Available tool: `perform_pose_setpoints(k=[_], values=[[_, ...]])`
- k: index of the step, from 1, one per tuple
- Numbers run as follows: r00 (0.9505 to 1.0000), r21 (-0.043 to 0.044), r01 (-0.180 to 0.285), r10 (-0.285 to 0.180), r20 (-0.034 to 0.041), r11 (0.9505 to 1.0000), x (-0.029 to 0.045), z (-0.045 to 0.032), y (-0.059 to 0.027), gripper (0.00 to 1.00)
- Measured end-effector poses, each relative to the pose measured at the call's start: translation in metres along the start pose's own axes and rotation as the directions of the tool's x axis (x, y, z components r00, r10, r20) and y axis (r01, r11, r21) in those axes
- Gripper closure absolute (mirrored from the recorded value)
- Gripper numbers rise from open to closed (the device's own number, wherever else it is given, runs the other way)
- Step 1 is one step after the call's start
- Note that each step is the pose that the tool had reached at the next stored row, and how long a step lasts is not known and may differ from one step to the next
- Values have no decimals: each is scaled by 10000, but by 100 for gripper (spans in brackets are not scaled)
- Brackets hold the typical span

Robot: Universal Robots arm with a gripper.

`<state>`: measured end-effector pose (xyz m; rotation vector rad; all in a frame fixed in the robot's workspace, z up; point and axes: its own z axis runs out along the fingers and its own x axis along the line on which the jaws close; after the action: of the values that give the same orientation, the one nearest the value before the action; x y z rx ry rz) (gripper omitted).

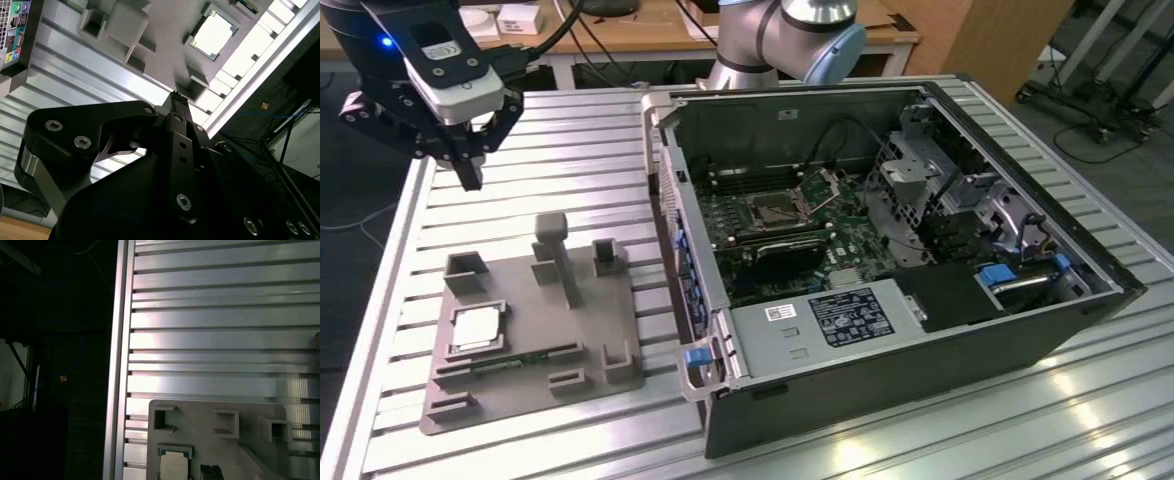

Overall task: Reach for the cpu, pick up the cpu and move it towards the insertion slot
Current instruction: 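Reach for the cpu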

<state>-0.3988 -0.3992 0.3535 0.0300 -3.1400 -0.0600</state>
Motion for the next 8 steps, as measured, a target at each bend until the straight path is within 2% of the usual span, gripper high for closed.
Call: perform_pose_setpoints(k=[3,8], values=[[10000,0,-2,2,0,10000,21,0,1,89],[10000,0,0,0,0,10000,105,0,2,89]])
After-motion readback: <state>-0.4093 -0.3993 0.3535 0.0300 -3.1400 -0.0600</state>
